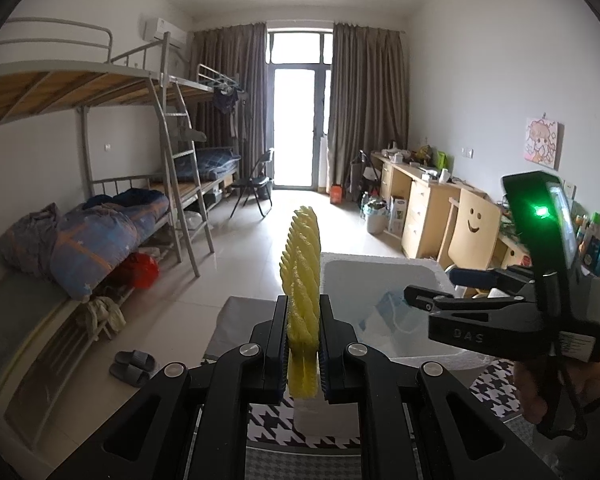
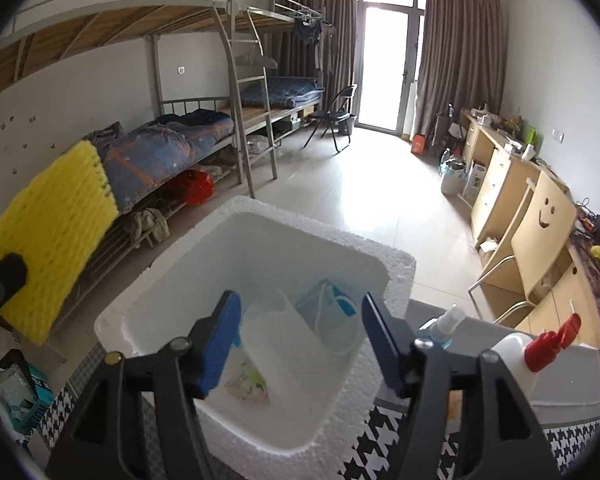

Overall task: Organize soft objects
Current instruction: 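Lower right gripper into the foam box and open it to release the white cloth, then move left gripper over the foam box and open it to drop the yellow net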

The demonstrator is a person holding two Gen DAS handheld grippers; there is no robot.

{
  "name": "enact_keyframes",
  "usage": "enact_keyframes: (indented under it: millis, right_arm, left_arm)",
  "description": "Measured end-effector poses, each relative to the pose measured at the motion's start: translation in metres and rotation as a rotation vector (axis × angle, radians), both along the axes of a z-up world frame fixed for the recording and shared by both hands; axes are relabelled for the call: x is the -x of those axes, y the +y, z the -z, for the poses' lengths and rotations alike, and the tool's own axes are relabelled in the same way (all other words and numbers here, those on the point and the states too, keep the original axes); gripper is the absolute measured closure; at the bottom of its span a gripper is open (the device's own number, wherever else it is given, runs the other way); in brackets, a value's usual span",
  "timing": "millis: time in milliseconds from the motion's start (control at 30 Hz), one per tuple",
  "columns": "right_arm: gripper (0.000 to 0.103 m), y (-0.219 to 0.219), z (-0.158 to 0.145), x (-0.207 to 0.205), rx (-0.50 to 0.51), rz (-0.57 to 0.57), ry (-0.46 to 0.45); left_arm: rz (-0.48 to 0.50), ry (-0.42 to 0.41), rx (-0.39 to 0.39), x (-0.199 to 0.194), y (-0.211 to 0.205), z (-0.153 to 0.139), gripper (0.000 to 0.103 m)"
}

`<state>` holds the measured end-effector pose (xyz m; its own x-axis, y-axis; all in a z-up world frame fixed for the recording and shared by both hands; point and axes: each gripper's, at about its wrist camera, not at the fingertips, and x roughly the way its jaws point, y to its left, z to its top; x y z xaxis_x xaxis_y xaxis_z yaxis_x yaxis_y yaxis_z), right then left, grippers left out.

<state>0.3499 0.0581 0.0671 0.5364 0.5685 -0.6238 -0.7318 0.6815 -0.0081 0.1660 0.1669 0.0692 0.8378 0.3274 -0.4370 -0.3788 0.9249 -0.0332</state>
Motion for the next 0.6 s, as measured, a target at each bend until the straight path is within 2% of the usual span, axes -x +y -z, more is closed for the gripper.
enact_keyframes:
  millis: [333, 500, 600]
  right_arm:
    - [0.029, -0.031, -0.018, 0.009, -0.056, 0.02, -0.036]
    - [0.009, -0.051, -0.026, 0.018, -0.109, 0.042, -0.068]
    - [0.008, -0.056, -0.027, 0.021, -0.108, 0.05, -0.079]
  left_arm:
    - [0.06, 0.016, 0.004, -0.02, -0.009, -0.001, 0.09]
    - [0.075, 0.022, 0.011, -0.028, -0.014, -0.001, 0.09]
    - [0.083, 0.029, 0.009, -0.032, -0.017, -0.001, 0.09]
